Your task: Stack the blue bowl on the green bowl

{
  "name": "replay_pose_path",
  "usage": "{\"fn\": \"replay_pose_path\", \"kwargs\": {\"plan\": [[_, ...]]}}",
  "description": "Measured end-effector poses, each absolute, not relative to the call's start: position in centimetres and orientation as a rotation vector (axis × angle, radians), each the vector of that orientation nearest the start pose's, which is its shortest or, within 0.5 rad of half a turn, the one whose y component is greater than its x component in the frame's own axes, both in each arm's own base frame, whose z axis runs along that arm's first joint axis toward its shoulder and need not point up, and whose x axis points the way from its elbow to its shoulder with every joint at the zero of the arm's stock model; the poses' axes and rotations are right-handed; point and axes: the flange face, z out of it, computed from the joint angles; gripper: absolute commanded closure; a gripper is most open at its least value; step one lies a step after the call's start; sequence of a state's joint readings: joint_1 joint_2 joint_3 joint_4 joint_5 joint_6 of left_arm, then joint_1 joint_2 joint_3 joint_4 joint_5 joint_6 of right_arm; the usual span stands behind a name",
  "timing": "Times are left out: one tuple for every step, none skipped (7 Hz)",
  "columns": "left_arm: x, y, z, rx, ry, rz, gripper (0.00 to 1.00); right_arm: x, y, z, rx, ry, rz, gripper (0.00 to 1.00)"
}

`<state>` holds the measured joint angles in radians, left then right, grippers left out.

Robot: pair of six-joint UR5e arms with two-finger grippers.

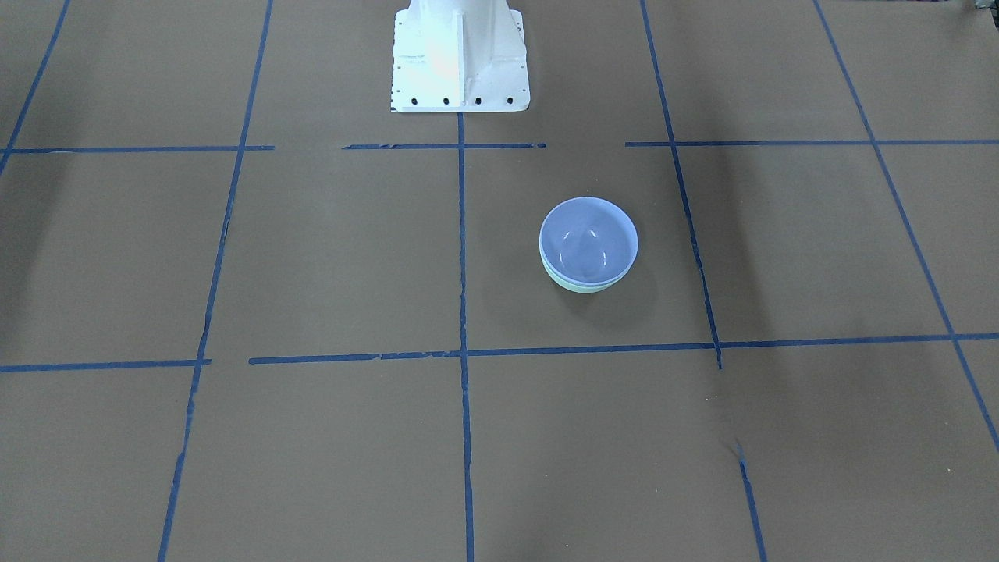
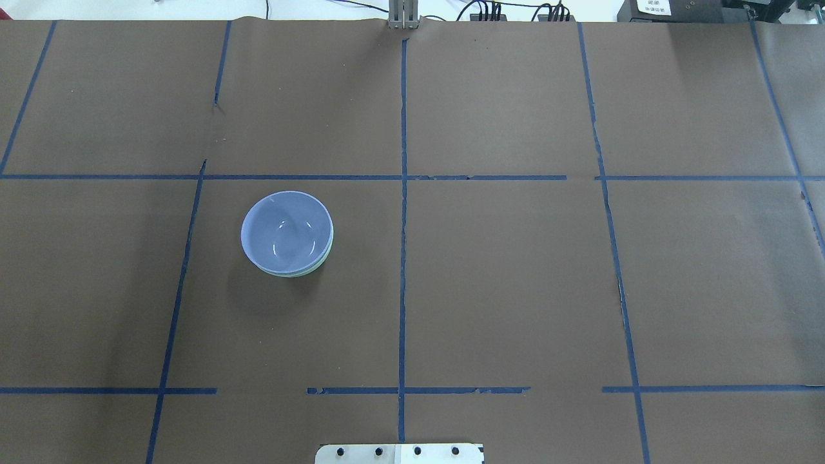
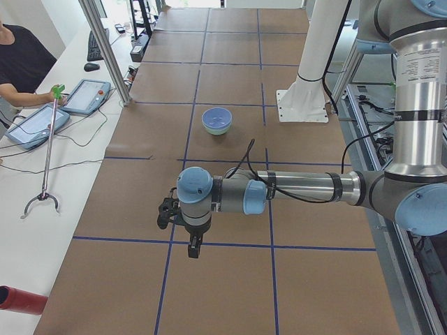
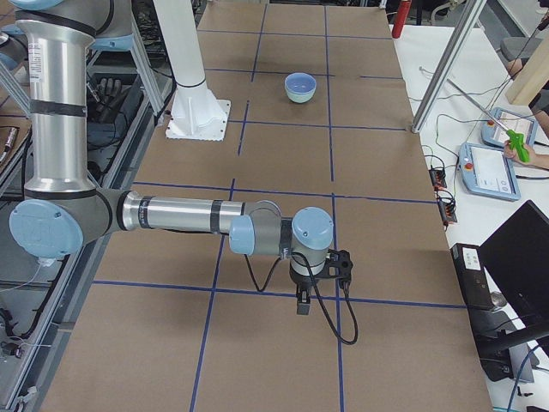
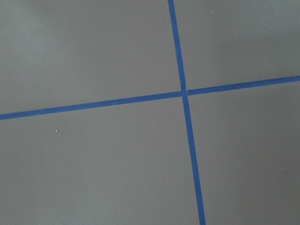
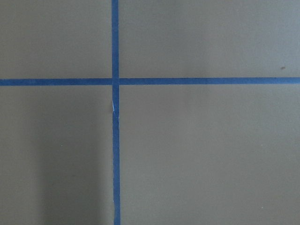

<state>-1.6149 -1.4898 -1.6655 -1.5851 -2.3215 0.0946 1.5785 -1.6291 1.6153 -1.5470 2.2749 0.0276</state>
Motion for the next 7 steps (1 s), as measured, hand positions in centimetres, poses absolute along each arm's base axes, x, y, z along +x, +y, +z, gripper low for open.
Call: {"fn": "replay_pose_path", "kwargs": {"plan": [[-8.55,-45.30,65.43,0.064,0.748,0.053,0.00,7.24,-46.73,66.71,0.002,-0.704,0.030,0.00],[-8.53,-45.22,65.59,0.057,0.750,0.049,0.00,7.24,-46.73,66.71,0.002,-0.705,0.031,0.00],[-8.52,-45.17,65.68,0.052,0.751,0.045,0.00,7.24,-46.73,66.71,0.002,-0.705,0.030,0.00],[-8.50,-45.14,65.73,0.050,0.752,0.042,0.00,7.23,-46.73,66.70,0.003,-0.705,0.030,0.00],[-8.48,-45.15,65.76,0.049,0.752,0.042,0.00,7.23,-46.74,66.70,0.003,-0.705,0.030,0.00],[-8.47,-45.17,65.78,0.049,0.753,0.042,0.00,7.24,-46.73,66.71,0.002,-0.705,0.030,0.00],[-8.46,-45.17,65.83,0.049,0.753,0.043,0.00,7.24,-46.73,66.71,0.002,-0.704,0.030,0.00]]}}
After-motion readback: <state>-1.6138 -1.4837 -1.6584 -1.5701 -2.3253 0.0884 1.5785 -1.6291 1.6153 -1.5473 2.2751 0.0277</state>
